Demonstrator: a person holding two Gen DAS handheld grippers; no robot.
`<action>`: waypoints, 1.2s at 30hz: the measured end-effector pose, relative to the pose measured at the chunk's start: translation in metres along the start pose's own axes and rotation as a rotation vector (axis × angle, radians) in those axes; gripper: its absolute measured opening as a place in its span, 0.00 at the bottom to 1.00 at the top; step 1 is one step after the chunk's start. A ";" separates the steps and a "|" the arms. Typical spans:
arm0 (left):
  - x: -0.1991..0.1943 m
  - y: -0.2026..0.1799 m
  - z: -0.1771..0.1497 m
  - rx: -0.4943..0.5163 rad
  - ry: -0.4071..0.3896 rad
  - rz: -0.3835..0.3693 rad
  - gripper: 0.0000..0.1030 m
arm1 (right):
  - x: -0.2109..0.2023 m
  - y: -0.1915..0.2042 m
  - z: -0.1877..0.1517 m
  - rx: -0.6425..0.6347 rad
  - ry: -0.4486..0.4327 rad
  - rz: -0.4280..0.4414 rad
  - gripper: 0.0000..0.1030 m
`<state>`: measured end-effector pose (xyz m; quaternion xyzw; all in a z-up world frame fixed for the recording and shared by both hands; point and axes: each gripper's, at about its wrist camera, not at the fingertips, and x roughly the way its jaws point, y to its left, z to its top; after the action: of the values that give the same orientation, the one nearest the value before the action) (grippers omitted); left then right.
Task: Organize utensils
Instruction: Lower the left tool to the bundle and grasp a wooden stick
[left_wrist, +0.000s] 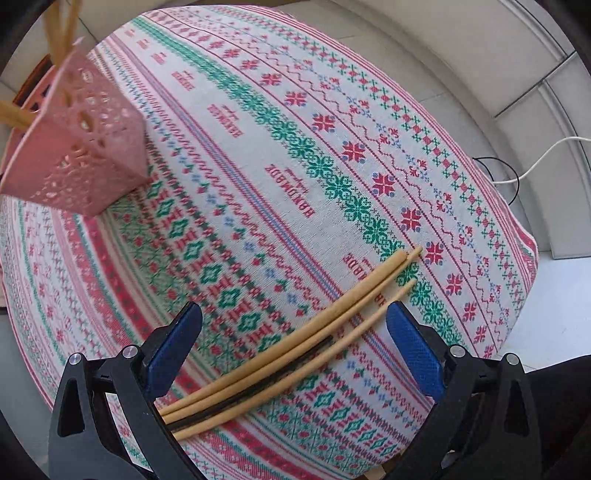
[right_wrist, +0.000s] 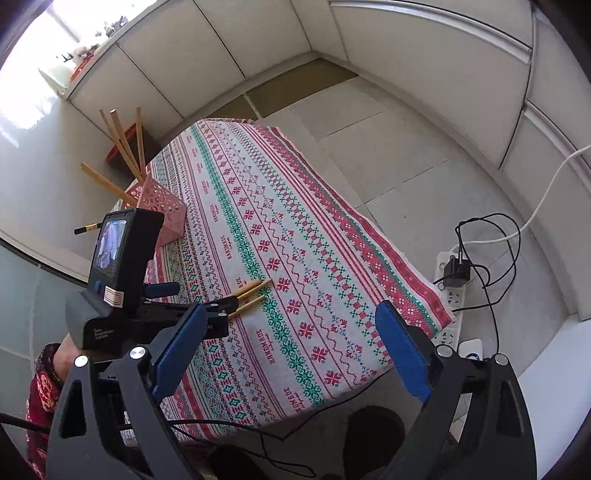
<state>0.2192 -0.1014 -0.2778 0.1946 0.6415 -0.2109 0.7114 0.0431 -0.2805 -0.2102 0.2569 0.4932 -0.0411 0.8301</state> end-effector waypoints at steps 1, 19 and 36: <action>0.003 0.000 0.001 0.000 0.003 0.007 0.93 | 0.001 -0.003 0.001 0.013 0.007 0.006 0.87; 0.009 0.047 0.019 -0.031 -0.032 -0.046 0.89 | 0.023 -0.016 0.004 0.105 0.091 0.024 0.87; 0.008 0.003 0.012 0.029 -0.066 0.023 0.83 | 0.031 -0.016 0.005 0.117 0.105 0.005 0.87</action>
<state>0.2315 -0.1057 -0.2841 0.2051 0.6121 -0.2184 0.7318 0.0576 -0.2911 -0.2409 0.3080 0.5320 -0.0545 0.7869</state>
